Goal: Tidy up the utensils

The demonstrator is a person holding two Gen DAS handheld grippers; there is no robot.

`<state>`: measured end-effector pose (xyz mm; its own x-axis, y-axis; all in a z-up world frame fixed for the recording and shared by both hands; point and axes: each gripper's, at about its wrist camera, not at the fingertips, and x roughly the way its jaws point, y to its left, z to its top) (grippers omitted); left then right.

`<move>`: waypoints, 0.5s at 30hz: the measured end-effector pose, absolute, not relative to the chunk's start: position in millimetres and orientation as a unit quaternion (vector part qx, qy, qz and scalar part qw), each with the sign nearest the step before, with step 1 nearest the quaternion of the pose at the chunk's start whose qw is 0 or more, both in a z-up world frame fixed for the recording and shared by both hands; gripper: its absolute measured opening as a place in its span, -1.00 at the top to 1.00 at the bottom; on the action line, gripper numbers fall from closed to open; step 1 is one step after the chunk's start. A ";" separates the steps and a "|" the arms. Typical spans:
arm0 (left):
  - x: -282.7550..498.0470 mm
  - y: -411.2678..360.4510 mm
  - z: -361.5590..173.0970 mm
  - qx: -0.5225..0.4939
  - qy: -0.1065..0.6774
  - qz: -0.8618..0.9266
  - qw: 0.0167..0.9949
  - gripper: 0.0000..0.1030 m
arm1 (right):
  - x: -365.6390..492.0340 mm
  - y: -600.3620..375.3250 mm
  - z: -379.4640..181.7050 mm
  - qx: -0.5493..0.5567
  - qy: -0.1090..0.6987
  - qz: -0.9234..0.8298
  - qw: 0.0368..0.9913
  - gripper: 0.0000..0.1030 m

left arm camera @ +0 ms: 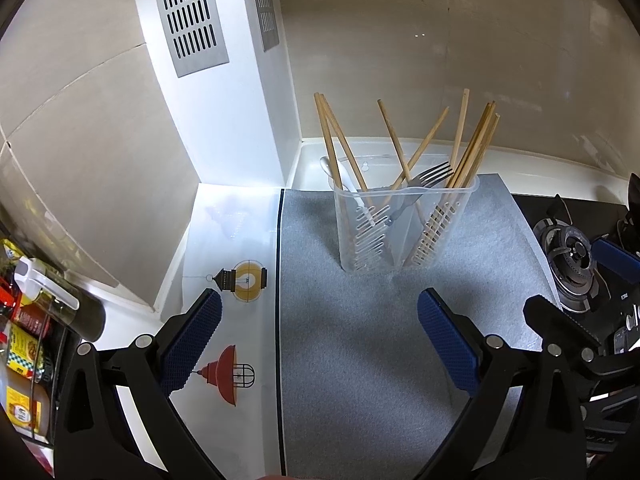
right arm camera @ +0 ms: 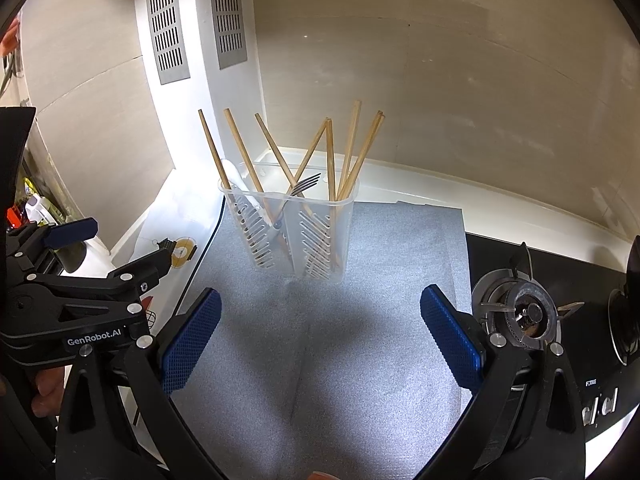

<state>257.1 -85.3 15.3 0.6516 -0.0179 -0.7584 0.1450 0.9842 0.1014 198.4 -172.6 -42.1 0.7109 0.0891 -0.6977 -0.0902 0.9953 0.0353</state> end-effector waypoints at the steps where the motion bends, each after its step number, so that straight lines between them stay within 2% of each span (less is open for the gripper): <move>1: 257.3 -85.6 15.4 0.077 0.415 -0.044 0.905 -0.85 | 198.3 -172.4 -42.1 -0.001 0.377 0.048 0.925 -0.90; 15: 256.4 -86.7 16.2 0.078 0.417 -0.048 0.904 -0.85 | 198.7 -169.0 -40.4 0.000 0.377 0.052 0.925 -0.90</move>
<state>256.4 -86.7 16.2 0.6478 -0.0215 -0.7615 0.1522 0.9831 0.1018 198.7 -169.0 -40.4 0.7099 0.0955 -0.6978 -0.0950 0.9947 0.0395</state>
